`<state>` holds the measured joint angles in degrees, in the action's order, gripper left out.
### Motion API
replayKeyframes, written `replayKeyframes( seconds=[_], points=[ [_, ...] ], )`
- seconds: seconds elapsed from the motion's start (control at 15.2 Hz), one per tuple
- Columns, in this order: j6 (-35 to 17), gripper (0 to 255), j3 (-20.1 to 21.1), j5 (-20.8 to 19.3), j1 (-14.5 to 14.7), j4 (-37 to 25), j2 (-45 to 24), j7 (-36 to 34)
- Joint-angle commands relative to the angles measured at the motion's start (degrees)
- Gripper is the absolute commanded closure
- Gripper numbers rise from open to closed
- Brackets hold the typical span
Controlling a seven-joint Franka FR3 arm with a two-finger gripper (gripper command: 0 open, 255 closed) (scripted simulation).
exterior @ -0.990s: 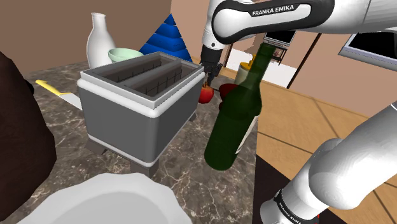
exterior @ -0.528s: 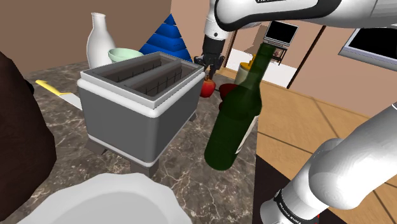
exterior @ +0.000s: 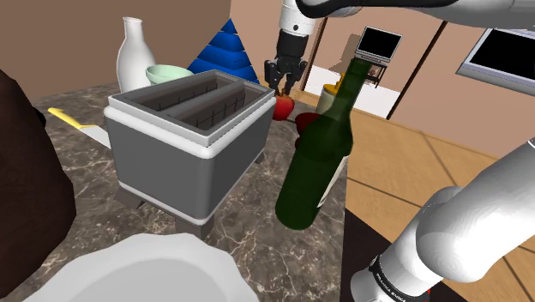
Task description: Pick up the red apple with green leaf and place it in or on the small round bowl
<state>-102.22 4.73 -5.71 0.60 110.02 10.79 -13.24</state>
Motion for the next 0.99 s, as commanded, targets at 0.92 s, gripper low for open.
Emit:
replayKeyframes(
  seconds=[0.92],
  points=[
    [12.75, 255, 0.20, -0.06, 0.01, -15.18, -2.39, 1.03]
  ],
)
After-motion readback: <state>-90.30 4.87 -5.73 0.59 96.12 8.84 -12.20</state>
